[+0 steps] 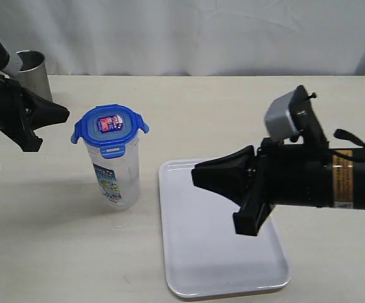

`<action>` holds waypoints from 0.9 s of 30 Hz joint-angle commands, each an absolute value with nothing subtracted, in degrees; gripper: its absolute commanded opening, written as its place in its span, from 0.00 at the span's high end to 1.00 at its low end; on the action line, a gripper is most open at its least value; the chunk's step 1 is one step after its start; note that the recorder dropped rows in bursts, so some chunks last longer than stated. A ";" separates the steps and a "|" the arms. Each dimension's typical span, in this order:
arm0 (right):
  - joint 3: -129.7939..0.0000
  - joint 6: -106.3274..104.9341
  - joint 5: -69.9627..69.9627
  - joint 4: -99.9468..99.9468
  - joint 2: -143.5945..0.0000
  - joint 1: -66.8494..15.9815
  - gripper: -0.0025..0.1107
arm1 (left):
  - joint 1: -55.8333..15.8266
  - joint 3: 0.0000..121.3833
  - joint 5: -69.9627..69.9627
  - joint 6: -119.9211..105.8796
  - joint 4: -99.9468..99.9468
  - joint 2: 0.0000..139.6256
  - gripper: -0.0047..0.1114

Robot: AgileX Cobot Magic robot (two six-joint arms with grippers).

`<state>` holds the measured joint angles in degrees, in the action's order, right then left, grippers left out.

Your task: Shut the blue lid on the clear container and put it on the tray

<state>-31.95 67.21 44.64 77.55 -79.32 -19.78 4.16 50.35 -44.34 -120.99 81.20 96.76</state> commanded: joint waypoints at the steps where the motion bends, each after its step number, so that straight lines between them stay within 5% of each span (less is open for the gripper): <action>1: -31.90 52.37 40.14 62.34 -85.36 -25.21 0.94 | 4.00 50.67 -44.50 -122.08 82.11 97.13 0.96; 7: -33.35 36.82 46.43 49.68 -93.97 -26.71 0.94 | 4.00 50.67 -45.26 -122.08 82.11 97.13 0.96; 27: -43.23 44.53 49.90 55.99 -106.09 -26.81 0.94 | 4.00 50.67 -50.06 -119.02 78.92 97.13 0.96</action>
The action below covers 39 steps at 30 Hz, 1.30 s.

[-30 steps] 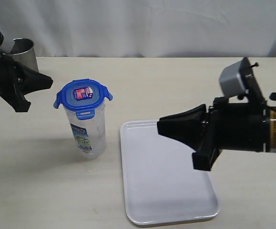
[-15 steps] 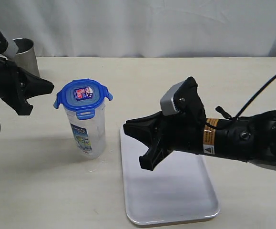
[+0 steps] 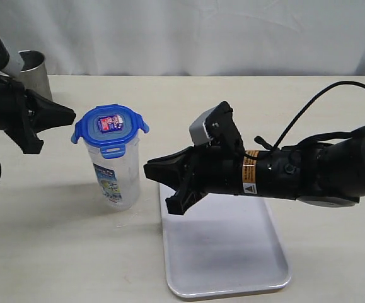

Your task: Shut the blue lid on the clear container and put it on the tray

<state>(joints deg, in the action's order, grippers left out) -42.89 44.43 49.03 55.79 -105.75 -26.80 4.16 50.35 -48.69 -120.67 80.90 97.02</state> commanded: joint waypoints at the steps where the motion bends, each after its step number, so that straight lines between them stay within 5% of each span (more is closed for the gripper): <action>1: -43.23 44.53 49.90 55.99 -106.09 -26.81 0.94 | 4.00 50.67 -50.15 -118.29 78.15 97.13 0.96; 39: -43.23 44.55 48.90 55.99 -106.09 -26.81 0.94 | 4.00 50.67 -55.38 -110.63 69.60 93.68 0.96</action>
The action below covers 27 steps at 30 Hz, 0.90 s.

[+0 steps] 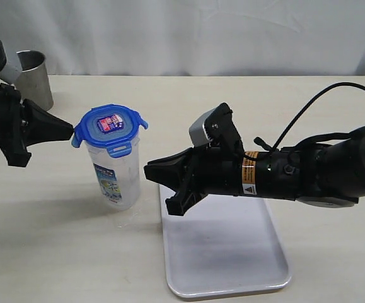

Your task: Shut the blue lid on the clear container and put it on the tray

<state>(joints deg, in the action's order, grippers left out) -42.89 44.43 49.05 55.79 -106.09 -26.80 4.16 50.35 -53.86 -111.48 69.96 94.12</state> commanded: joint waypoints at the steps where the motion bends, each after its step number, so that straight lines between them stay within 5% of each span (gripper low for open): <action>1: -43.23 44.55 48.90 55.99 -106.09 -26.81 0.94 | 4.00 50.67 -55.64 -110.47 69.60 93.68 0.96; 27: -43.23 44.20 47.49 54.71 -106.09 -26.81 0.94 | 4.00 50.67 -60.93 -103.98 66.61 93.68 0.96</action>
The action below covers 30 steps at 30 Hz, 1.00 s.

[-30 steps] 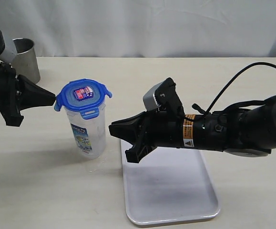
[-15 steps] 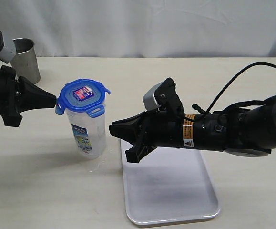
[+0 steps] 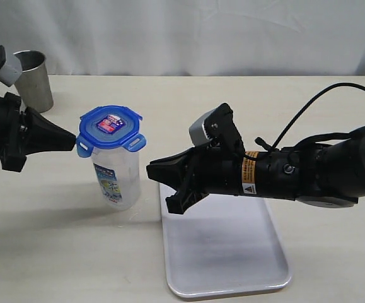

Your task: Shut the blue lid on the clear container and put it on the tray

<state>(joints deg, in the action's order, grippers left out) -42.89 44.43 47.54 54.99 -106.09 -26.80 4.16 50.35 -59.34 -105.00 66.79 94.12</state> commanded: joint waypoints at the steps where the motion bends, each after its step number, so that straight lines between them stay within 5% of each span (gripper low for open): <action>1: -43.23 44.20 47.49 54.71 -106.09 -26.81 0.94 | 4.00 50.67 -60.93 -103.61 66.61 93.68 0.96; 21: -43.23 44.20 47.38 54.45 -106.09 -26.81 0.94 | 3.28 50.35 -60.44 -100.94 67.83 88.32 0.96; 30: -43.23 44.20 45.73 54.45 -106.09 -26.81 0.94 | -4.72 48.73 -41.58 -92.75 60.18 87.58 0.96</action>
<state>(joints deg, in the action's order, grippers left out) -42.89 44.43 46.53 54.61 -106.09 -26.80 -3.20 49.86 -46.89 -94.60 61.39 87.99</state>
